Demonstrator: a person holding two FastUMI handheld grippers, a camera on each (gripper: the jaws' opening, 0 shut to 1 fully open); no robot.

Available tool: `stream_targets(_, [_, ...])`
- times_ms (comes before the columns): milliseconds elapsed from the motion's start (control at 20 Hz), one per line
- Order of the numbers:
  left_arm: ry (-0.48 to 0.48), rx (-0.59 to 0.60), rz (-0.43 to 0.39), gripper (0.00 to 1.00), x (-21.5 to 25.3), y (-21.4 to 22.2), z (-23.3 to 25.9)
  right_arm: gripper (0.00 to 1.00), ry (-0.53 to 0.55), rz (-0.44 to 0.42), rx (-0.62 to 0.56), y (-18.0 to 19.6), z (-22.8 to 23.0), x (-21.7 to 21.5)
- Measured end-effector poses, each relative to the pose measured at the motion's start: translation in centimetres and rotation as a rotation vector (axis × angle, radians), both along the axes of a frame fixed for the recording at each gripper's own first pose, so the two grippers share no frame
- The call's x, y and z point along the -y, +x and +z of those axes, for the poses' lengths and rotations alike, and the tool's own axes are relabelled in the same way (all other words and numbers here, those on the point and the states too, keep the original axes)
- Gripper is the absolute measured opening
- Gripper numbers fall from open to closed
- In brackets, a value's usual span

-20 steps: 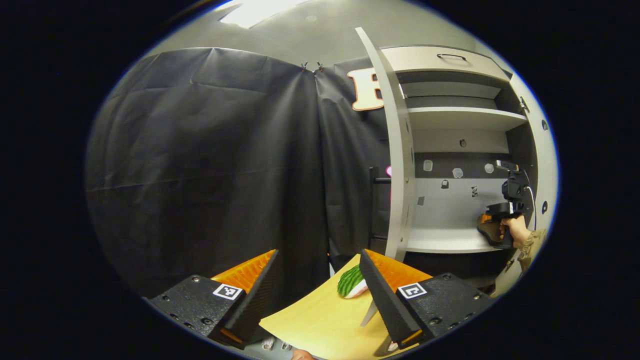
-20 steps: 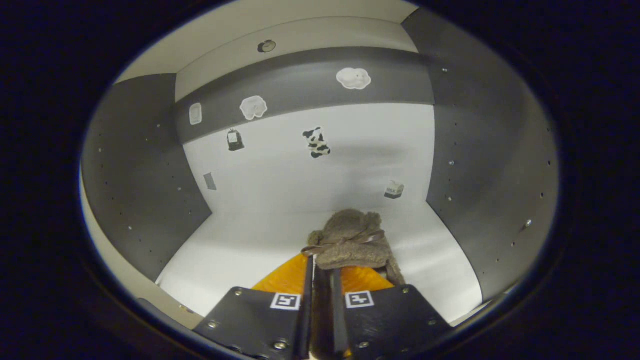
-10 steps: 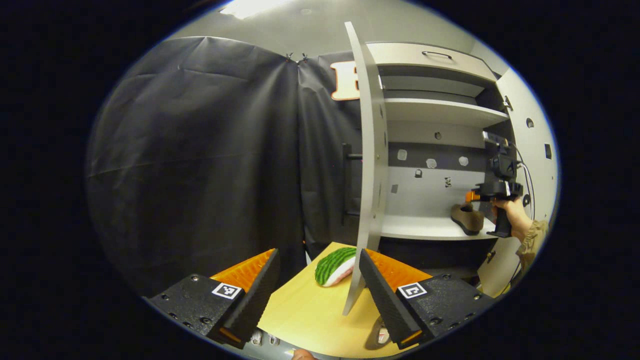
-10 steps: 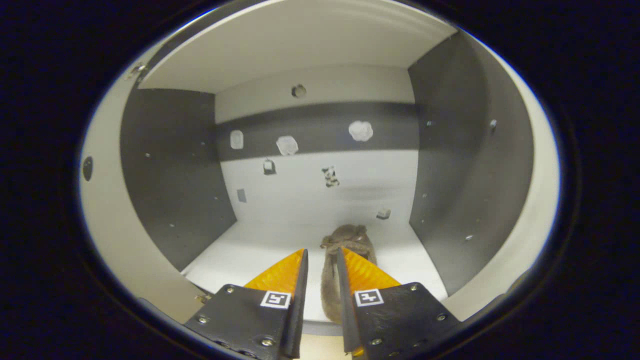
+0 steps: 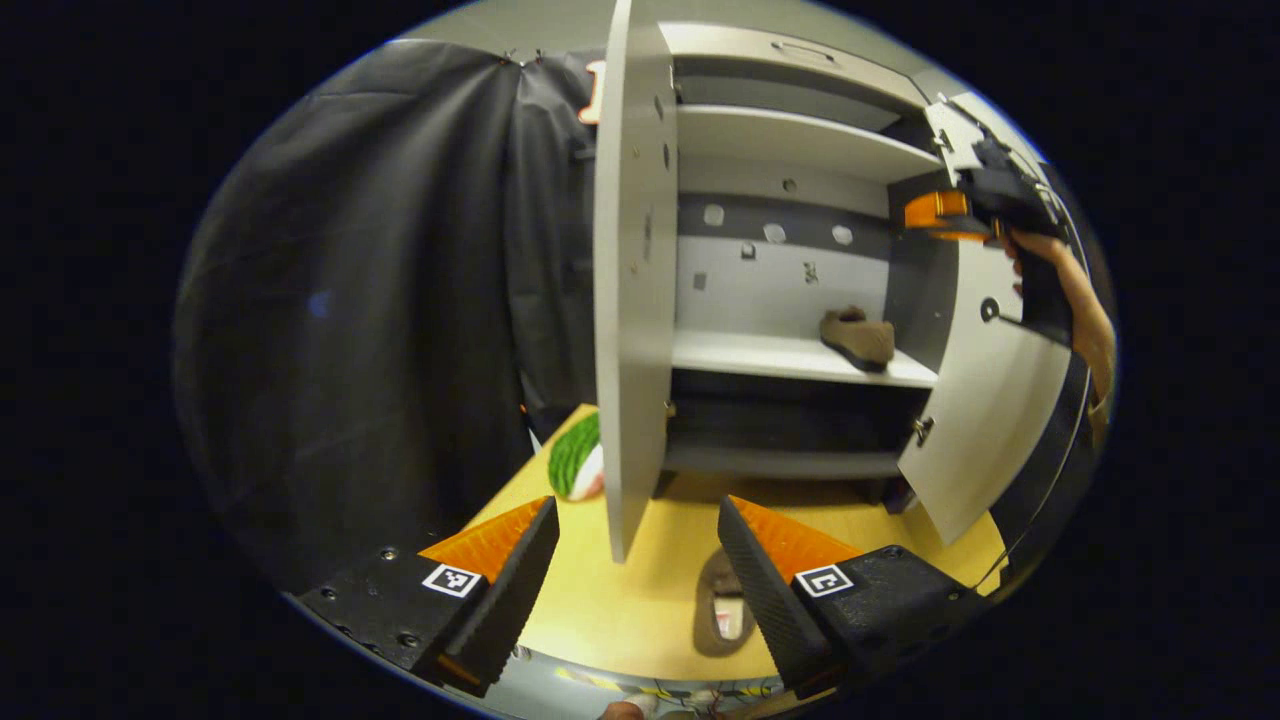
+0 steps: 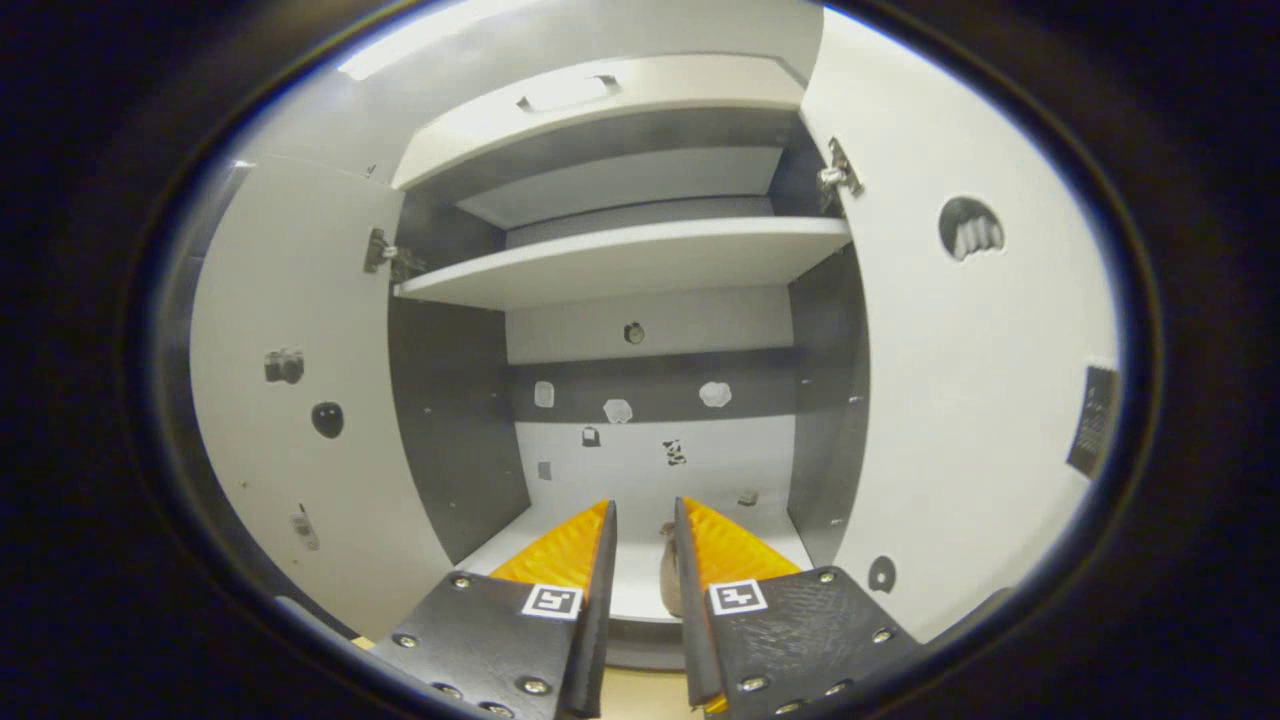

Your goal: Grab one shoe with the right hand and put it into the shoe cabinet, grab the other shoe with the left hand and put it into the shoe cabinet; then close the right door with the right hand and the left door with the left hand.

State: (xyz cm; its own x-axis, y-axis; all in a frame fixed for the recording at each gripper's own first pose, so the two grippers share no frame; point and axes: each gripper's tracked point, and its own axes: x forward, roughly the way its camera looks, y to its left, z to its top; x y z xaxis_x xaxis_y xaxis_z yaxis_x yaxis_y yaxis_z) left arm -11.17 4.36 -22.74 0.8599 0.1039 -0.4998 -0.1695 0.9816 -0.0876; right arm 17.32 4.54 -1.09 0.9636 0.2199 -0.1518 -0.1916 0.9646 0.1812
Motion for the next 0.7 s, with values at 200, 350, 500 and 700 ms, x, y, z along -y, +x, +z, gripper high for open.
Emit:
stream_targets(200, [-0.098, -0.167, -0.101, 0.98, 3.1, -1.3, -7.3, 0.32, -0.034, -0.023, 0.020, -3.3, 1.6, 2.5])
stream_targets(350, [-0.125, -0.280, -0.166, 0.97, 4.9, -1.4, -12.5, 0.32, -0.034, -0.050, 0.027, -5.3, 2.6, 4.3])
stream_targets(500, [-0.148, -0.361, -0.198, 0.97, 5.6, -0.9, -18.0, 0.32, -0.048, -0.058, 0.045, -7.2, 3.6, 5.8])
stream_targets(700, [-0.128, -0.468, -0.220, 0.97, 6.0, 0.3, -24.0, 0.32, -0.062, -0.062, 0.039, -9.7, 4.0, 7.0])
